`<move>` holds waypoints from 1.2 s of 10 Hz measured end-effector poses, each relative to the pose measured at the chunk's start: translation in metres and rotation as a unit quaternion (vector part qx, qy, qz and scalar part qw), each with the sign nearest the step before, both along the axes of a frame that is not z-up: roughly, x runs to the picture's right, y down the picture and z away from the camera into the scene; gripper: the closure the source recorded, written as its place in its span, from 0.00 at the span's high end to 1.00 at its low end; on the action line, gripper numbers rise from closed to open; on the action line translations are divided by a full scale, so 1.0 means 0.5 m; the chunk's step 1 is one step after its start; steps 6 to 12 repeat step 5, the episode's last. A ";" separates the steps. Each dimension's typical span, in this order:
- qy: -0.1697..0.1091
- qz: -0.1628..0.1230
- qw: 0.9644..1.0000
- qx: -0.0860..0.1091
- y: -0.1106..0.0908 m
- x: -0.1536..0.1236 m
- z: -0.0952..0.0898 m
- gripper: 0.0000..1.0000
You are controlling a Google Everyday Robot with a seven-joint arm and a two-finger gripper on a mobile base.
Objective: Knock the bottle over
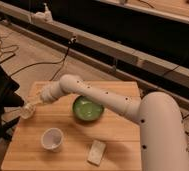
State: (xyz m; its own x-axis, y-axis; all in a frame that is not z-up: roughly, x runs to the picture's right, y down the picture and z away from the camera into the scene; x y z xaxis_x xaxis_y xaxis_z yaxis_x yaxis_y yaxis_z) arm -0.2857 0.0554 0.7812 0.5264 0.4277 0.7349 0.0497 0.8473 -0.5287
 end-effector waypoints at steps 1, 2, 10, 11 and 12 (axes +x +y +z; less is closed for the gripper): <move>0.021 0.004 1.000 -0.001 -0.008 0.039 0.005 0.00; 0.029 0.006 1.000 -0.002 -0.011 0.056 0.008 0.00; 0.029 0.005 1.000 -0.002 -0.009 0.054 0.007 0.24; 0.029 0.005 1.000 -0.002 -0.009 0.054 0.007 0.24; 0.029 0.005 1.000 -0.002 -0.009 0.054 0.007 0.24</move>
